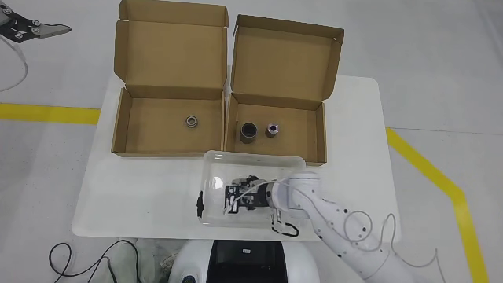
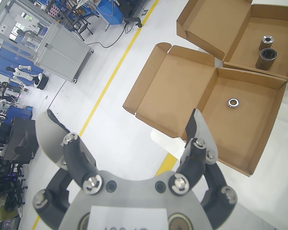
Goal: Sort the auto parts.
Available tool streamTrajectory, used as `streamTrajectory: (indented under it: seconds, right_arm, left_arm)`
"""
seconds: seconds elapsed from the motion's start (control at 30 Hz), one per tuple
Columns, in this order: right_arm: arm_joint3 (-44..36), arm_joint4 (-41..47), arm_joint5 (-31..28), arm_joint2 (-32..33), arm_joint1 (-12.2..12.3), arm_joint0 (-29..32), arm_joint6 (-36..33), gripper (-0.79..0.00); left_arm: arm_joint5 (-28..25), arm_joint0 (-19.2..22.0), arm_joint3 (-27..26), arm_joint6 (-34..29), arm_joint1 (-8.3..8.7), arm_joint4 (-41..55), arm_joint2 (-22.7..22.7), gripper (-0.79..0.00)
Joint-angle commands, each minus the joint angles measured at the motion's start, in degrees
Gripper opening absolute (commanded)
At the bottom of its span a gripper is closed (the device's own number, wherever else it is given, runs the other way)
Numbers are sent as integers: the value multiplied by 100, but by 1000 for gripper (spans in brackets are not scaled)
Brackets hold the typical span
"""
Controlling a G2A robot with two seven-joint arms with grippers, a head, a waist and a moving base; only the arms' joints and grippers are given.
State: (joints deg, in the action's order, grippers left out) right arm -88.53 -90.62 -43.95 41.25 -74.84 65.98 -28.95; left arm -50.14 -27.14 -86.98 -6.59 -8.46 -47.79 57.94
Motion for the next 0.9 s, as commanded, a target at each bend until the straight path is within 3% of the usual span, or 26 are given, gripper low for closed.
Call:
streamTrajectory:
  seconds: [0.0,0.03,0.07,0.53,0.87]
  right_arm:
    - [15,0,38,-22,-8,-20,-35,-702]
    - [19,-6,62,-32,-12,-29,-53,-776]
    - [20,-13,100,-37,-15,-35,-73,-785]
    - [-229,-45,441,229,72,164,271,-785]
    - [-267,82,355,689,235,485,1546,-785]
  left_arm:
    - [0,0,0,0,0,0,0,0]
    - [0,0,0,0,0,0,0,0]
    - [0,0,0,0,0,0,0,0]
    - [0,0,0,0,0,0,0,0]
    - [0,0,0,0,0,0,0,0]
